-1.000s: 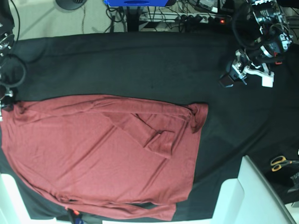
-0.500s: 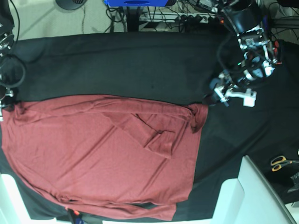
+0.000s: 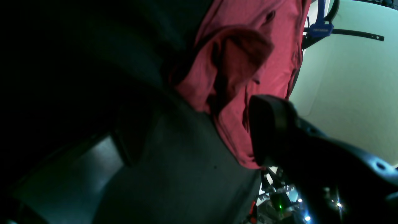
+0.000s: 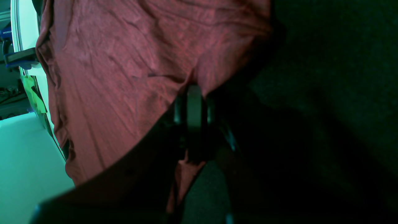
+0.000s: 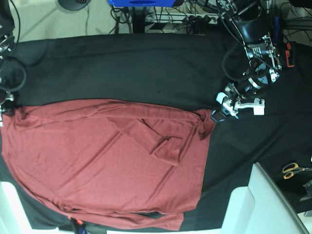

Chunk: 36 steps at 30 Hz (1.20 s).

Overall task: Fold the T-shirt properly
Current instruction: 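Lower the left gripper and grasp the shirt's side edge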

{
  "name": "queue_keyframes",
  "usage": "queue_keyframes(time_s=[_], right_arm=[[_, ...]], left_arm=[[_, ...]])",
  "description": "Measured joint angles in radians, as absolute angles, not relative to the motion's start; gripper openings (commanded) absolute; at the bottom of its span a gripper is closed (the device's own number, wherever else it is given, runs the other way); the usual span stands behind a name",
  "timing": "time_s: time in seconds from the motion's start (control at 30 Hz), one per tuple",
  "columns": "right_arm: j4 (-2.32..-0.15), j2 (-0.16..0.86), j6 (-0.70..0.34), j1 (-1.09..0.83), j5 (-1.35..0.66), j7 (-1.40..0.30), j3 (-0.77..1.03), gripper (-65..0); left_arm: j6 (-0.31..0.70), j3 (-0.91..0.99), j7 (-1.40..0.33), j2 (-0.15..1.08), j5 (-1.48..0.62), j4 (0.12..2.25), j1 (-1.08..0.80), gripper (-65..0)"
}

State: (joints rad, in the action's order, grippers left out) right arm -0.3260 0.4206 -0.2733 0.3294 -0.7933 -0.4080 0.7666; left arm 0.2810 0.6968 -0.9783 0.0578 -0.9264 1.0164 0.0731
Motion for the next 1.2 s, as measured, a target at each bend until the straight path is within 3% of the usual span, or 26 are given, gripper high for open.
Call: queue_keyframes(time_s=[0.4,0.47,0.6,0.67,1.13,1.2], right_arm=[[-0.326,0.421,-0.273,0.329,-0.793,-0.408,0.767,-64.8],[-0.326,0.421,-0.273,0.329,-0.793,-0.408,0.767,-64.8],[-0.327,0.421,-0.273,0.329,-0.793,-0.409,0.767,-64.8],[-0.327,0.424,-0.273,0.329,-0.793,-0.411,0.767,-64.8],[-0.327,0.437,-0.27,0.329,-0.786,-0.412,0.767,-64.8],[-0.327,0.437,-0.27,0.329,-0.786,-0.412,0.767,-64.8]], left_arm=[[0.266,0.638,-0.96,0.054,-0.905,1.013,0.106,-17.9],[0.262,0.614,-0.936,0.052,-0.9,1.01,0.113,-23.0],[0.262,0.607,-0.926,0.05,-0.896,0.957,0.128,-41.5],[0.262,0.608,-0.926,0.051,-0.898,0.934,0.124,-46.9],[0.261,0.602,-0.871,0.055,-0.892,0.929,0.128,-49.9],[0.262,0.602,-0.87,0.057,-0.891,0.917,0.142,-52.7]])
